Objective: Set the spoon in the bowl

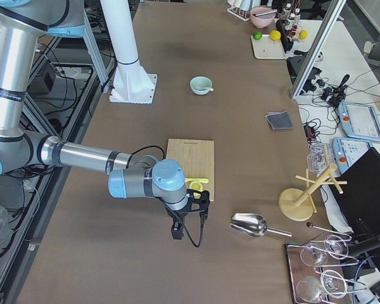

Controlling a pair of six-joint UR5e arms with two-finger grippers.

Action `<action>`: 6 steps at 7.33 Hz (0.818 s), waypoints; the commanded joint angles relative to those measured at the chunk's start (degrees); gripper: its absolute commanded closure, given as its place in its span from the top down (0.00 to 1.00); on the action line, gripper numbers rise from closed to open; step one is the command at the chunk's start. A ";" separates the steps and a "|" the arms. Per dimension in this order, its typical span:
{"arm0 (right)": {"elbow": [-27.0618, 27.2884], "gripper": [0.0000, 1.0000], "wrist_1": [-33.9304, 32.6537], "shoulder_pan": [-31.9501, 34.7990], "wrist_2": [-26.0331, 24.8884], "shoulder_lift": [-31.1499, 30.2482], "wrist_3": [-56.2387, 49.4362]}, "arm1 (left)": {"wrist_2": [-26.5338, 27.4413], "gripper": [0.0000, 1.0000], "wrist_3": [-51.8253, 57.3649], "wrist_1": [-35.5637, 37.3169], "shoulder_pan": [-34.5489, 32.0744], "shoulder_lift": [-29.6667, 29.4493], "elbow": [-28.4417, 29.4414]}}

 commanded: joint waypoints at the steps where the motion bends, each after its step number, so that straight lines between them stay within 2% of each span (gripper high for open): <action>1: 0.26 1.00 -0.75 -0.08 0.57 0.02 -0.03 | 0.04 0.99 0.01 0.00 0.00 0.03 -0.04; 3: 1.39 1.00 -3.72 -0.16 2.94 0.19 -0.03 | 0.04 0.99 0.01 0.00 0.00 0.12 -0.04; 6: 3.33 1.00 -6.89 -0.60 3.04 -0.50 -0.11 | -0.05 0.99 0.01 0.00 0.00 0.38 -0.39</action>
